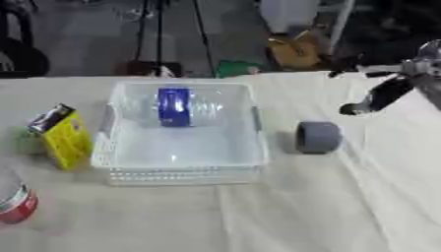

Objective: Pick up objects on the table and place them in the box.

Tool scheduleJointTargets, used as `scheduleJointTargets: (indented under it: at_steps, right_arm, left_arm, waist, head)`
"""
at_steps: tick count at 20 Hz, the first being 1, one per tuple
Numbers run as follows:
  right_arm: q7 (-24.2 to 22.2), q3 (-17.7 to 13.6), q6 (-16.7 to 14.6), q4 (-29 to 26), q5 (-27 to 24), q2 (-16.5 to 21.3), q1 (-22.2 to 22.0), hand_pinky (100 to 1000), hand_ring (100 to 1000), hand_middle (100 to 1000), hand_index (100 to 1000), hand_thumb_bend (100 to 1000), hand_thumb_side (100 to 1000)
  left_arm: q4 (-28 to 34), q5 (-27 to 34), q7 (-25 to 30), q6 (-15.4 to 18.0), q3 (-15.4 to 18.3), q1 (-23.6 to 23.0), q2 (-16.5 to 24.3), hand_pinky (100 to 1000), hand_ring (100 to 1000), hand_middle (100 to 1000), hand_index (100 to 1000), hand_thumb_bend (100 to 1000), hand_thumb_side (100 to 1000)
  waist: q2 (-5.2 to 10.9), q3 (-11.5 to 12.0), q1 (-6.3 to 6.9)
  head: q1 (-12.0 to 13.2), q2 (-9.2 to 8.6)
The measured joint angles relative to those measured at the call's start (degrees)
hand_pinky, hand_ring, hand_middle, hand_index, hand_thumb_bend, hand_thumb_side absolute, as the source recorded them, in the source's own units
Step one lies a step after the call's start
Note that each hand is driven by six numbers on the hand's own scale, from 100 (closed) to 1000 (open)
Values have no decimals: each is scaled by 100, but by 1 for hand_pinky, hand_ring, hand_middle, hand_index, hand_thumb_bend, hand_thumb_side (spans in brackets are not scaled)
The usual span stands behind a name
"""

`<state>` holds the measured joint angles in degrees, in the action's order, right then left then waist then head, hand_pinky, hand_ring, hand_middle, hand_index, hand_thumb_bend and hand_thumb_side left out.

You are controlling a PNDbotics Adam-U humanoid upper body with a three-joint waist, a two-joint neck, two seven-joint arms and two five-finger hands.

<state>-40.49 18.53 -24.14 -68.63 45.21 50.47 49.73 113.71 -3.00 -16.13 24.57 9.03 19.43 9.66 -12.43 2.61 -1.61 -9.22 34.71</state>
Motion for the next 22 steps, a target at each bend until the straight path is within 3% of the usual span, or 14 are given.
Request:
scheduleJointTargets:
  at_steps: [22]
  right_arm:
    - [23,103,-23,201,370,-275,69,995,1000,1000,1000,529,674]
  left_arm:
    - [0,0,19,-7,-1,25,-1,760,694,732,728,100,536]
  waist:
    - [-45,60,44]
  head:
    - [-91,-2]
